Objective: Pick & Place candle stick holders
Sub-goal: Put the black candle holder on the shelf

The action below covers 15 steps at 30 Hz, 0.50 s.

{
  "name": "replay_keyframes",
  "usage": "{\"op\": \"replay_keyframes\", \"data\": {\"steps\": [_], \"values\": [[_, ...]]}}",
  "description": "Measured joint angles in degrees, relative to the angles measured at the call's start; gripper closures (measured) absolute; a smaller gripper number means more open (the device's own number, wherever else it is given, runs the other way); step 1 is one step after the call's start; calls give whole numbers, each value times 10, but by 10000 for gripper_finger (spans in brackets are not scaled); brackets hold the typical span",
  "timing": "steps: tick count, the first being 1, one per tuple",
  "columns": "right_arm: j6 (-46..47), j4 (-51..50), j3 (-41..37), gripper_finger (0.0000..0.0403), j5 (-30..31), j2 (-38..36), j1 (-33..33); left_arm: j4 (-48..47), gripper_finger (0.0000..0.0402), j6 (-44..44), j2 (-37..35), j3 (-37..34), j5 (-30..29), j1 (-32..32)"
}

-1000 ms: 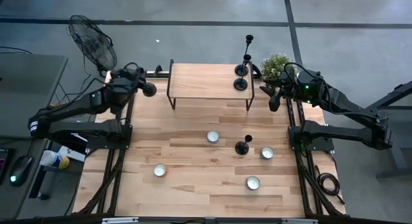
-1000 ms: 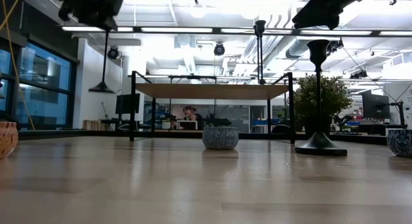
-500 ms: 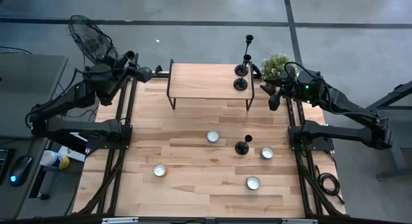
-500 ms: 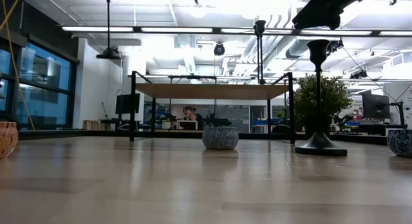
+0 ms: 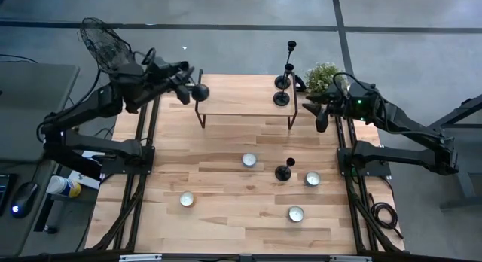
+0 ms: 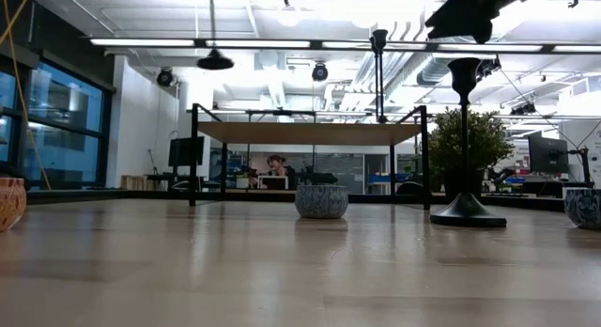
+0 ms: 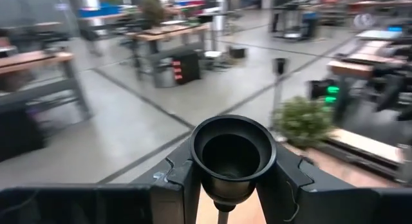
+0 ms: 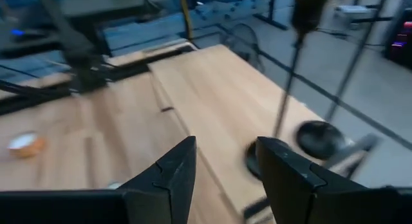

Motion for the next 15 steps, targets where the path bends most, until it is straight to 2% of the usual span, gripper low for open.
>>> {"op": "replay_keyframes", "data": {"steps": [4, 6, 11, 15], "values": [[9, 48, 0, 249, -73, 1, 1, 1, 287, -15, 27, 22, 46, 0], [26, 87, 0, 249, -88, 9, 11, 3, 287, -23, 39, 29, 69, 0], [24, 173, 0, 249, -86, 48, 60, 24, 287, -29, 67, 32, 121, 0], [8, 213, 0, 249, -33, 87, 103, 50, 287, -40, 85, 33, 149, 0]]}}
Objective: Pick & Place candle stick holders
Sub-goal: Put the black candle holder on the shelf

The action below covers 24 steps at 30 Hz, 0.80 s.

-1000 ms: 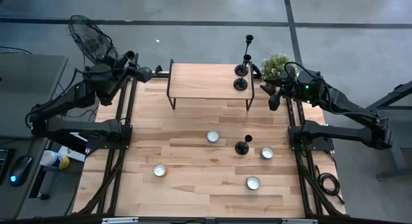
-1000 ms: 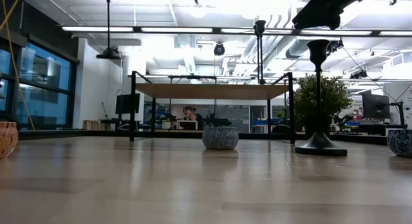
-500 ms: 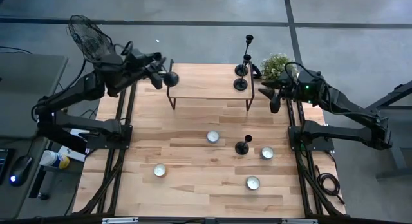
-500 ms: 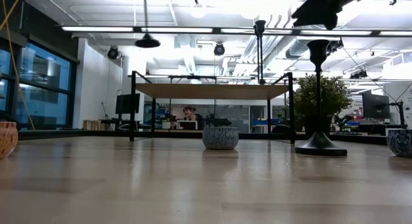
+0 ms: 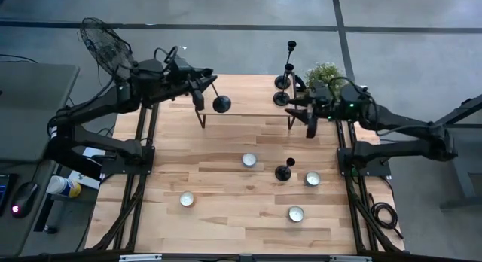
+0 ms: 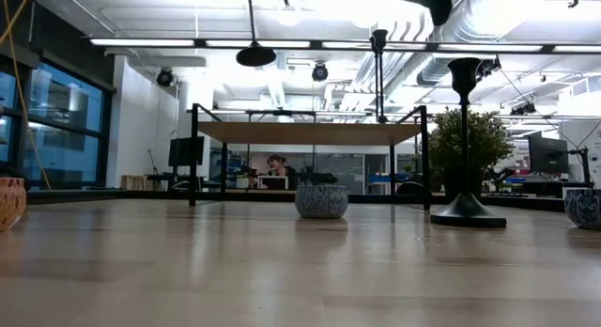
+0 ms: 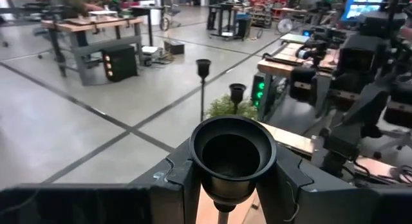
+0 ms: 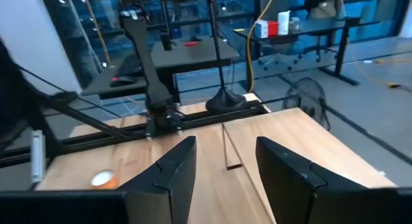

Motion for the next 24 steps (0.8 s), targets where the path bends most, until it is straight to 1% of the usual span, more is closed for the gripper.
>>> {"op": "replay_keyframes", "data": {"steps": [3, 6, 9, 12, 14, 18, 24], "values": [[-15, 19, 0, 249, 34, 23, 24, 15, 287, -1, 11, 0, 10, 0], [-15, 35, 0, 249, 43, 38, 39, 24, 287, -2, 16, 0, 31, 0], [-13, 42, 0, 249, 49, 49, 48, 23, 287, -10, 22, 0, 32, 0], [-13, 42, 0, 249, 81, 50, 57, 44, 287, -15, 39, 1, 32, 0], [-12, 42, 0, 249, 106, 46, 62, 55, 287, -12, 55, 0, 29, 0], [-12, 39, 0, 249, 141, 25, 62, 99, 287, 25, 93, 0, 24, 0], [4, -15, 0, 249, 202, -19, 62, 165, 287, 41, 146, 0, 22, 13]]}}
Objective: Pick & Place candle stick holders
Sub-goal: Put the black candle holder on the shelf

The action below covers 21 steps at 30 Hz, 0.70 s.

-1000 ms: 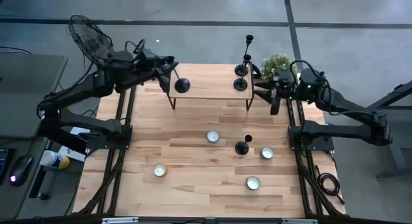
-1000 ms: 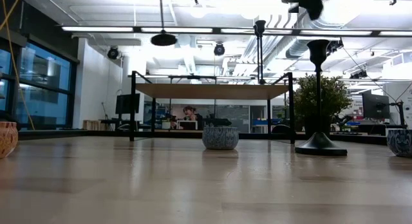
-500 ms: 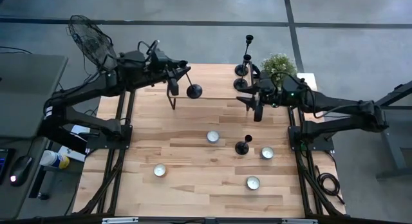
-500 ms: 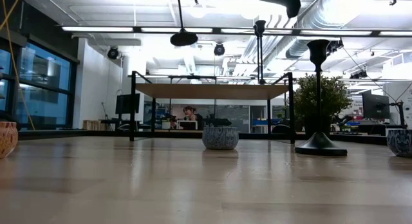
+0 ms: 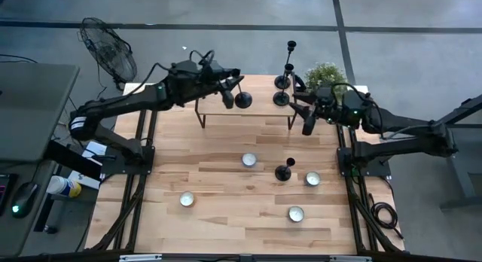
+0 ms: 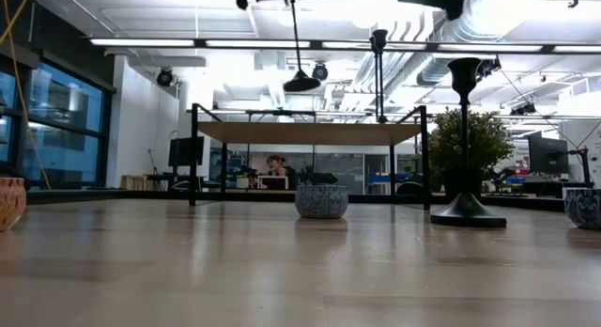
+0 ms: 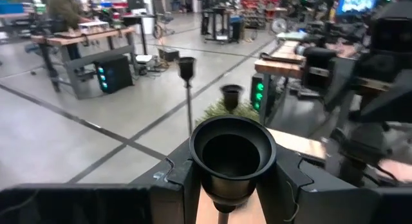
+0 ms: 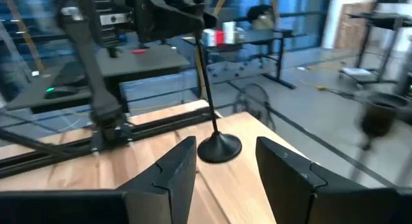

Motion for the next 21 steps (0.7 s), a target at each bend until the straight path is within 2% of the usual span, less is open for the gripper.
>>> {"op": "replay_keyframes", "data": {"steps": [4, 11, 16, 21], "values": [[19, -29, 0, 249, 16, -19, 0, 16, 287, -11, 20, 0, 20, 21], [6, -19, 0, 249, -27, 11, 0, 24, 287, -13, 26, 0, 60, 28], [10, -10, 0, 249, -18, 33, 0, 36, 287, -8, 33, 0, 13, 29], [11, -4, 0, 249, -6, 33, 0, 80, 287, -6, 60, 0, 10, 37]]}}
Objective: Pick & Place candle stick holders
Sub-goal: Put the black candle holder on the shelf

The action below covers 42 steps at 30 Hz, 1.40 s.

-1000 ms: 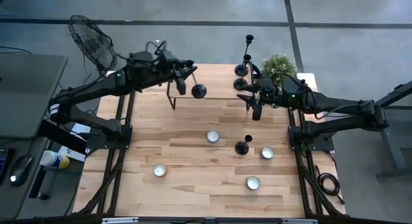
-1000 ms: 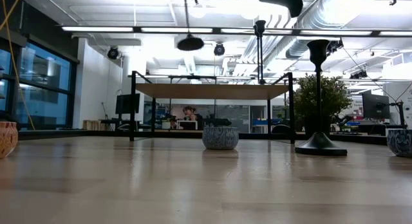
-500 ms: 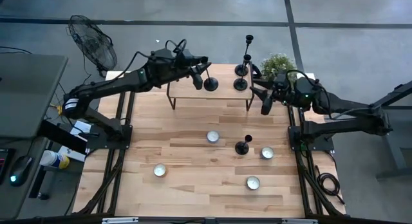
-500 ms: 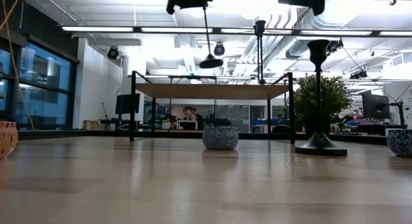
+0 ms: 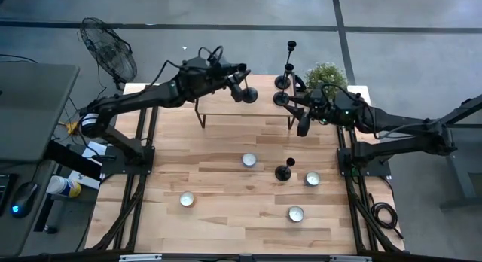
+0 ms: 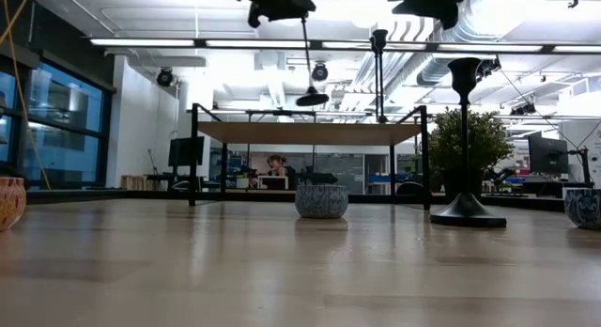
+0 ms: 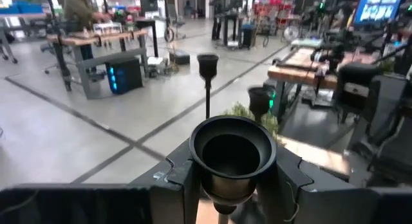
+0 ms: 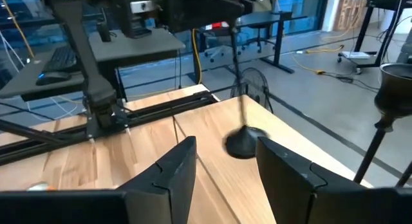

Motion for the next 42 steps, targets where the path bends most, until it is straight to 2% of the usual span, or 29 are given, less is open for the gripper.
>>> {"op": "replay_keyframes", "data": {"steps": [9, 17, 22, 26, 39, 42], "values": [[9, -18, 0, 249, 17, -3, 0, 40, 287, -4, 30, 0, 16, 34], [6, -40, 0, 249, 86, -2, -2, 18, 287, -4, 30, 0, 28, 44], [-29, -42, 0, 249, 141, 17, -2, -8, 287, -4, 28, 0, 36, 44], [-39, -41, 0, 249, 162, 38, -2, -8, 287, -1, 28, 0, 44, 44], [-7, -32, 0, 249, 162, 54, -2, 54, 287, 24, 51, 6, 50, 59], [-5, -33, 0, 249, 161, 53, -2, 18, 287, 23, 68, 34, 59, 68]]}}
